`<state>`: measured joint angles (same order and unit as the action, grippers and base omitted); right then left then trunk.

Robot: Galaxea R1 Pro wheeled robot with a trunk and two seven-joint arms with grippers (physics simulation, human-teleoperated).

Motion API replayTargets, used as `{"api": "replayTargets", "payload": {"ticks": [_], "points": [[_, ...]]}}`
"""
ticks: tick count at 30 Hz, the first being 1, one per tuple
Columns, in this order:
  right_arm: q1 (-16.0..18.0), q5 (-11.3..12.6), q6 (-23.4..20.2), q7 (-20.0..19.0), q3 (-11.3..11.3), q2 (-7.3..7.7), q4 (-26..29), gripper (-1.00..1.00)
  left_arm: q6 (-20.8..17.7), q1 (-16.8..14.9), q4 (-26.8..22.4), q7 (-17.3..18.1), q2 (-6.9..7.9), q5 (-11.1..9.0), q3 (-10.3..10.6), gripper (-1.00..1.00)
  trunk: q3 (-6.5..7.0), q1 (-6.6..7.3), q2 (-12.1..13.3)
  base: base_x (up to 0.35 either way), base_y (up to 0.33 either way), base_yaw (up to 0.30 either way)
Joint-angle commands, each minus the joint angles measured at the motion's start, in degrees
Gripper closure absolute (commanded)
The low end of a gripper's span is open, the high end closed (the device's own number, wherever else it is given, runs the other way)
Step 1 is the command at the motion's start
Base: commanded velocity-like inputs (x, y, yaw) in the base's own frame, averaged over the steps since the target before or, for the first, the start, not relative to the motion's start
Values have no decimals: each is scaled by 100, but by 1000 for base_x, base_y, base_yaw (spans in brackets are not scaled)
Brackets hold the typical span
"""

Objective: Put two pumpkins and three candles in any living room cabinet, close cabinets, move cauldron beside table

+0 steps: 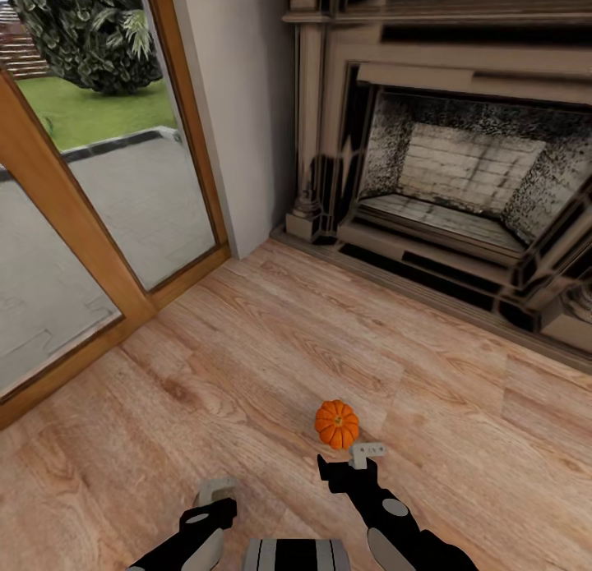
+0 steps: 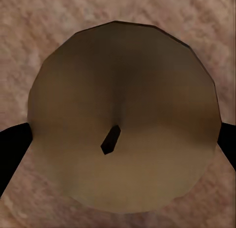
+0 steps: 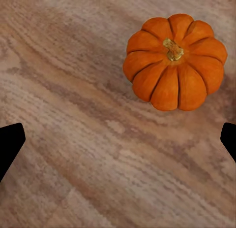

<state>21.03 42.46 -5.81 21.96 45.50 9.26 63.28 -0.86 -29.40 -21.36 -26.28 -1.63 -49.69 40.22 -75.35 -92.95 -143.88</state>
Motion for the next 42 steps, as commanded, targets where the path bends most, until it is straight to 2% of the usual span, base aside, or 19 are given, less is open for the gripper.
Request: {"api": "replayTargets", "payload": {"ticks": [1,10,13,15,18,20,21,22,24,27,31,42], "points": [[6,25,-17,45,20,6,13,-100,-3,-5,-9,-45,4,-32,48,100,-4,1,-2,0,0,0],[6,68,-17,45,20,-12,8,-100,-66,-5,-50,-70,21,-89,33,100,173,22,9,0,0,0],[6,85,-17,44,20,-25,5,-100,-186,-11,-84,-95,121,-115,-15,100,240,29,13,0,0,0],[6,92,-17,44,20,-27,2,-100,-675,-18,-297,-102,260,-126,-159,100,284,35,15,0,0,0],[6,98,-17,45,20,-29,-5,-100,-1959,-18,-1163,-151,478,-112,-624,100,350,42,19,0,0,0],[6,97,-17,45,18,-32,-40,-100,-2856,-15,-1784,-349,666,-113,-988,100,395,47,22,0,0,0],[6,96,-17,45,15,-35,-84,-100,-3424,-11,-2283,-589,791,-121,-1307,100,417,50,23,0,0,0],[6,96,-17,45,10,-36,-106,-100,-3725,1,-2628,-756,849,-124,-1537,100,439,53,25,0,0,0],[6,96,-14,45,5,-37,-148,-100,-4341,30,-3388,-1136,915,-150,-2006,100,483,58,27,0,0,0],[6,84,-13,45,-4,-25,-163,-100,-5100,43,-3892,-1500,907,-139,-2250,100,550,66,32,0,0,0],[6,43,-26,54,-5,-1,-114,-100,-5356,46,-4195,-1609,907,-139,-2337,100,638,76,37,0,0,0],[6,44,-283,85,-15,6,-146,-100,-5399,48,-4462,-1630,856,-181,-2349,100,882,104,52,0,0,0]]}}
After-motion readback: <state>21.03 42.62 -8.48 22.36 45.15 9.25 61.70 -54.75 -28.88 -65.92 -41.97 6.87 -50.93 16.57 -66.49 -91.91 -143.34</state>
